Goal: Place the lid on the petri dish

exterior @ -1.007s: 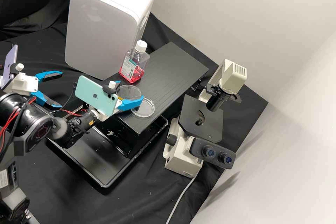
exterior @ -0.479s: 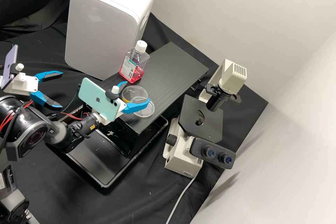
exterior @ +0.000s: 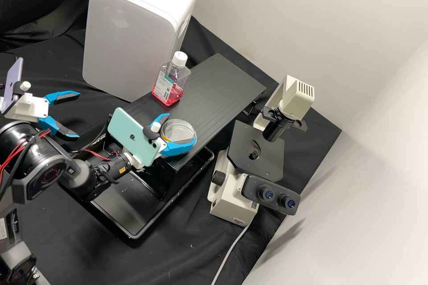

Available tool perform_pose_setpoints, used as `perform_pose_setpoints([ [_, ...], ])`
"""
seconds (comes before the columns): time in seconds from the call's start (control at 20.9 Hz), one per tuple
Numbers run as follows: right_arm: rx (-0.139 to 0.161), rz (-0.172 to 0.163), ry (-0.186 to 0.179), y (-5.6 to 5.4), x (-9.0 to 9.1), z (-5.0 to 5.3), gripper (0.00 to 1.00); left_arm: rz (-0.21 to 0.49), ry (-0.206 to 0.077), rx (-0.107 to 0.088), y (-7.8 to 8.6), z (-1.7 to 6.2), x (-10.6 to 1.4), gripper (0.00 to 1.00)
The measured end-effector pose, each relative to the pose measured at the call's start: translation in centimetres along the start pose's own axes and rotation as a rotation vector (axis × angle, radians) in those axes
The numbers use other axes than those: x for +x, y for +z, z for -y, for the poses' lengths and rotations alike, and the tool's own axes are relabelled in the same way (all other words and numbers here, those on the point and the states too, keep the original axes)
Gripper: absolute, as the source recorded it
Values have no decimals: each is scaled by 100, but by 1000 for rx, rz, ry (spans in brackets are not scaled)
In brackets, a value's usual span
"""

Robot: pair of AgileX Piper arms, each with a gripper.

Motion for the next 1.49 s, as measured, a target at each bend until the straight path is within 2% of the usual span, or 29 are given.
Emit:
perform_pose_setpoints([
  [0.29,25,-3,16,47,-4,-23,0,0,0,0,0,0,0,100],
  [0.58,28,2,17,62,-2,-27,0,0,0,0,0,0,0,100],
  [0.72,52,6,22,79,-2,-43,0,0,0,0,0,0,0,100],
  [0.86,76,7,23,82,-2,-46,0,2,12,-1,6,-24,27,100],
  [1.01,73,8,25,95,-2,-58,0,4,19,-1,11,-40,44,100],
  [1.2,73,9,28,97,-3,-67,0,2,8,-1,6,-11,50,100],
  [1.49,73,9,28,97,-3,-67,0,2,8,-1,6,-11,50,100],
])
